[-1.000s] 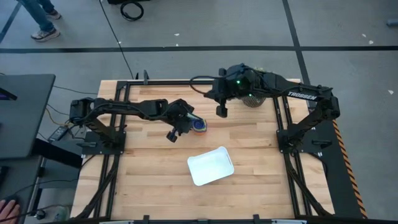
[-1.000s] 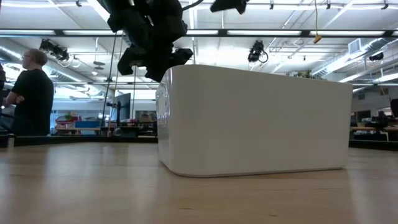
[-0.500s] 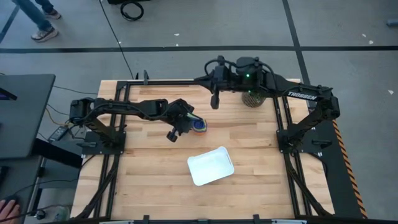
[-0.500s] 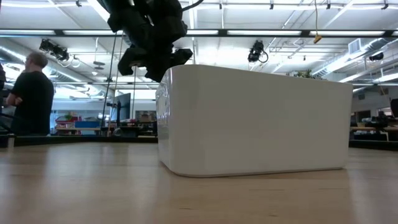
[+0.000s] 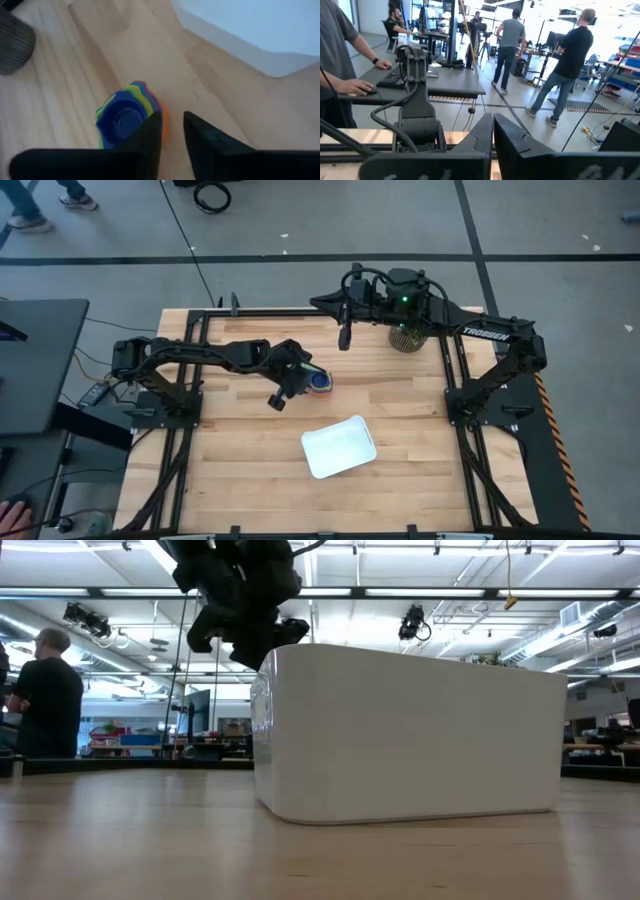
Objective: Nest measuring cups in basket
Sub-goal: Put the nested measuring cups into the white bin
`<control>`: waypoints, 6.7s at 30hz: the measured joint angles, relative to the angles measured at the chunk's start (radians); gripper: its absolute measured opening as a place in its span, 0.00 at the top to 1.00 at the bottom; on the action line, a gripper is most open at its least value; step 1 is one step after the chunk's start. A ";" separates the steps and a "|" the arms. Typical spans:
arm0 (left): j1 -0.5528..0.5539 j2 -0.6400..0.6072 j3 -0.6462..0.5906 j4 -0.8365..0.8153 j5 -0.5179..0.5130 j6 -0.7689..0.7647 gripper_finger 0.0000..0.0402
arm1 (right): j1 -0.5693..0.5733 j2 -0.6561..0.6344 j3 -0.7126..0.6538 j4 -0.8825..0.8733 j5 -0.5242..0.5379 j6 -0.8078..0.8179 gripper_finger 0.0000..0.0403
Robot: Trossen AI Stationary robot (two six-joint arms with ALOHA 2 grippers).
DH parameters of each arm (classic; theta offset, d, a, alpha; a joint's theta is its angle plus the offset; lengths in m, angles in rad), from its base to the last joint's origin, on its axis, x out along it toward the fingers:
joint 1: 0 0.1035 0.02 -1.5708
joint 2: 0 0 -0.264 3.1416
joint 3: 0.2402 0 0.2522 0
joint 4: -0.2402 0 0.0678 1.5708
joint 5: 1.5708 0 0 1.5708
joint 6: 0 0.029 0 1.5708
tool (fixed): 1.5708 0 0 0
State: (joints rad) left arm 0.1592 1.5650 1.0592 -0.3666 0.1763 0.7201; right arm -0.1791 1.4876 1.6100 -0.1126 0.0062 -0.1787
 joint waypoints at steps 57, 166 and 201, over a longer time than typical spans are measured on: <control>0.128 0.371 0.435 -0.455 0.232 0.331 0.15 | 0.000 0.000 0.000 0.033 0.000 0.000 0.94; 0.129 0.465 0.435 -0.332 0.001 0.411 0.59 | 0.000 0.000 0.000 0.039 0.000 0.000 0.94; 0.127 0.465 0.436 -0.333 0.008 0.417 0.59 | 0.005 -0.036 0.000 -0.530 0.001 0.074 0.94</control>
State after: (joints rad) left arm 0.2859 2.0300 1.4948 -0.6994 0.1841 1.1366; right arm -0.1745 1.4518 1.6096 -0.6426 0.0074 -0.1043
